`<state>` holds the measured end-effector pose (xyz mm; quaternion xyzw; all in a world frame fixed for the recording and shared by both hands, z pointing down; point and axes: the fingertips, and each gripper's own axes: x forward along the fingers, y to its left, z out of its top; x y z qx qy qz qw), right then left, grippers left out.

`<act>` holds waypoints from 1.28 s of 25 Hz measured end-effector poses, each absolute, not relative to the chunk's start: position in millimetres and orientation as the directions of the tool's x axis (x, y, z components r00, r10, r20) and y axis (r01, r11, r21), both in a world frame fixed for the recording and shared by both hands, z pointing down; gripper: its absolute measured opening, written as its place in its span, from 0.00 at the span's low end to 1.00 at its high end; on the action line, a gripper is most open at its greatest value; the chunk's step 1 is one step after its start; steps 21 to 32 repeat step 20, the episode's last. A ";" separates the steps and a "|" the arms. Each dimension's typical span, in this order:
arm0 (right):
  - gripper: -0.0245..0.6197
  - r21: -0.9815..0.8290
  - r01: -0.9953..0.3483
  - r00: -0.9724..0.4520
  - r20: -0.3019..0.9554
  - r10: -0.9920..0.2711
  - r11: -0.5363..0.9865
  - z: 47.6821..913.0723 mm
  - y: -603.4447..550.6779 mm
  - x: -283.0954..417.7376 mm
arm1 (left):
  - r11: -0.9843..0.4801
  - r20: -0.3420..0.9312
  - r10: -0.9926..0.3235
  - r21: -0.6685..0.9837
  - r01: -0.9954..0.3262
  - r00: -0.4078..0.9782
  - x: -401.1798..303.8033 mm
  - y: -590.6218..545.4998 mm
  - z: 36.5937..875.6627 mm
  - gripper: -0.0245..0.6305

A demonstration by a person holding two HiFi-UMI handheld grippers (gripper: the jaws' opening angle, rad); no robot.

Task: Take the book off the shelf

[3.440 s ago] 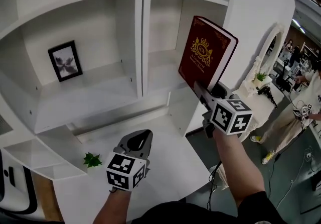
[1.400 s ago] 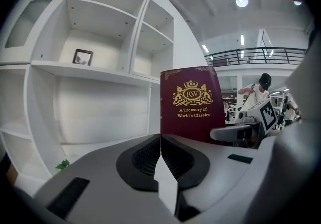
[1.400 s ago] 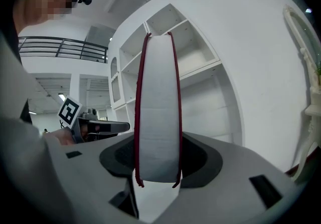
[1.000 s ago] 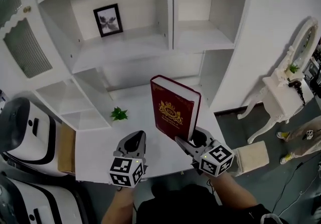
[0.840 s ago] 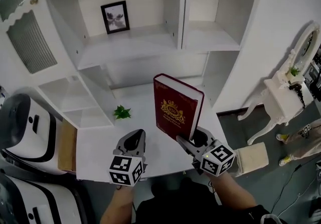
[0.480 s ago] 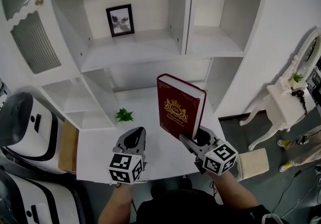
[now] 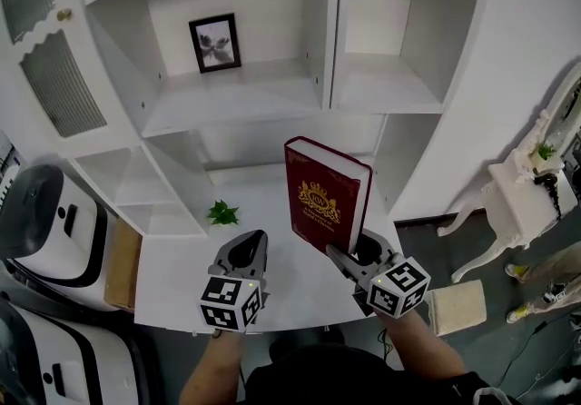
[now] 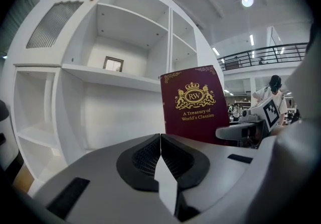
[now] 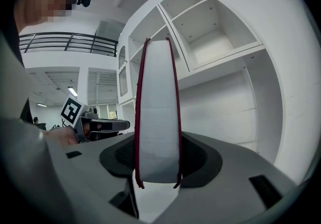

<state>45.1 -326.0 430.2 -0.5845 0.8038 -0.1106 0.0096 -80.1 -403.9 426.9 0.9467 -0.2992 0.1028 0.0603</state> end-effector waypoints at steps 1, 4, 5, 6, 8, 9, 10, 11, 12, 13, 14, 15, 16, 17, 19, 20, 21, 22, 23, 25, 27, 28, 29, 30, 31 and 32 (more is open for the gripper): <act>0.39 -0.187 -0.937 -0.319 0.114 -0.941 0.294 430.4 -326.9 47.0 | -0.812 0.234 -0.555 0.056 -0.581 0.798 -78.6 -404.8 428.4 0.05; 0.39 -0.190 -0.936 -0.322 0.111 -0.940 0.297 431.4 -328.1 53.9 | -0.809 0.241 -0.556 0.064 -0.585 0.795 -72.7 -407.2 432.8 0.05; 0.39 -0.193 -0.935 -0.321 0.110 -0.941 0.297 432.1 -328.4 56.4 | -0.808 0.244 -0.555 0.067 -0.585 0.795 -70.4 -408.3 434.2 0.05; 0.39 -0.197 -0.935 -0.321 0.108 -0.941 0.296 433.0 -328.5 58.6 | -0.809 0.246 -0.553 0.070 -0.584 0.796 -68.1 -409.3 435.7 0.05; 0.39 -0.208 -0.933 -0.321 0.107 -0.941 0.295 435.4 -328.1 62.6 | -0.811 0.253 -0.548 0.075 -0.581 0.797 -63.6 -410.1 438.7 0.05; 0.39 -0.213 -0.932 -0.321 0.106 -0.941 0.294 436.6 -327.4 64.3 | -0.812 0.257 -0.545 0.077 -0.579 0.798 -61.5 -409.9 440.2 0.05; 0.39 -0.217 -0.931 -0.321 0.105 -0.941 0.294 437.5 -326.8 65.9 | -0.814 0.260 -0.541 0.078 -0.576 0.800 -59.5 -409.4 441.3 0.05; 0.39 -0.221 -0.930 -0.321 0.103 -0.942 0.293 438.0 -326.5 67.4 | -0.816 0.262 -0.538 0.078 -0.573 0.801 -57.7 -409.3 442.1 0.05; 0.39 -0.223 -0.930 -0.320 0.100 -0.942 0.292 438.2 -326.8 68.7 | -0.818 0.264 -0.536 0.076 -0.571 0.802 -56.1 -409.6 442.7 0.05; 0.39 -0.227 -0.929 -0.320 0.098 -0.942 0.292 438.4 -327.3 69.6 | -0.819 0.265 -0.534 0.075 -0.569 0.803 -54.6 -410.4 443.1 0.05; 0.39 -0.232 -0.928 -0.321 0.096 -0.942 0.292 438.9 -327.8 70.1 | -0.820 0.267 -0.532 0.076 -0.568 0.803 -53.4 -411.2 443.7 0.05; 0.39 -0.237 -0.926 -0.323 0.096 -0.942 0.294 439.6 -327.8 70.0 | -0.820 0.269 -0.530 0.078 -0.567 0.804 -52.1 -411.7 444.3 0.05; 0.39 -0.239 -0.925 -0.325 0.096 -0.941 0.295 440.5 -327.2 69.8 | -0.822 0.270 -0.527 0.079 -0.564 0.806 -50.7 -411.7 444.9 0.05; 0.39 -0.240 -0.924 -0.327 0.098 -0.940 0.297 441.5 -326.4 69.9 | -0.823 0.271 -0.525 0.080 -0.562 0.807 -49.1 -411.4 445.4 0.05; 0.39 -0.241 -0.924 -0.328 0.102 -0.939 0.297 444.2 -324.4 71.2 | -0.827 0.272 -0.519 0.079 -0.557 0.810 -45.6 -410.5 446.0 0.05; 0.39 -0.243 -0.924 -0.328 0.104 -0.939 0.295 445.7 -323.4 72.1 | -0.828 0.273 -0.517 0.079 -0.555 0.811 -43.9 -410.0 446.3 0.05; 0.39 -0.243 -0.924 -0.328 0.104 -0.939 0.295 445.7 -323.4 72.1 | -0.828 0.273 -0.517 0.079 -0.555 0.811 -43.9 -410.0 446.3 0.05; 0.39 -0.243 -0.924 -0.328 0.104 -0.939 0.295 445.7 -323.4 72.1 | -0.828 0.273 -0.517 0.079 -0.555 0.811 -43.9 -410.0 446.3 0.05; 0.39 -0.243 -0.924 -0.328 0.104 -0.939 0.295 445.7 -323.4 72.1 | -0.828 0.273 -0.517 0.079 -0.555 0.811 -43.9 -410.0 446.3 0.05; 0.39 -0.243 -0.924 -0.328 0.104 -0.939 0.295 445.7 -323.4 72.1 | -0.828 0.273 -0.517 0.079 -0.555 0.811 -43.9 -410.0 446.3 0.05; 0.39 -0.243 -0.924 -0.328 0.104 -0.939 0.295 445.7 -323.4 72.1 | -0.828 0.273 -0.517 0.079 -0.555 0.811 -43.9 -410.0 446.3 0.05; 0.39 -0.243 -0.924 -0.328 0.104 -0.939 0.295 445.7 -323.4 72.1 | -0.828 0.273 -0.517 0.079 -0.555 0.811 -43.9 -410.0 446.3 0.05; 0.39 -0.243 -0.924 -0.328 0.104 -0.939 0.295 445.7 -323.4 72.1 | -0.828 0.273 -0.517 0.079 -0.555 0.811 -43.9 -410.0 446.3 0.05; 0.39 -0.243 -0.924 -0.328 0.104 -0.939 0.295 445.7 -323.4 72.1 | -0.828 0.273 -0.517 0.079 -0.555 0.811 -43.9 -410.0 446.3 0.05; 0.39 -0.243 -0.924 -0.328 0.104 -0.939 0.295 445.7 -323.4 72.1 | -0.828 0.273 -0.517 0.079 -0.555 0.811 -43.9 -410.0 446.3 0.05; 0.39 -0.243 -0.924 -0.328 0.104 -0.939 0.295 445.7 -323.4 72.1 | -0.828 0.273 -0.517 0.079 -0.555 0.811 -43.9 -410.0 446.3 0.05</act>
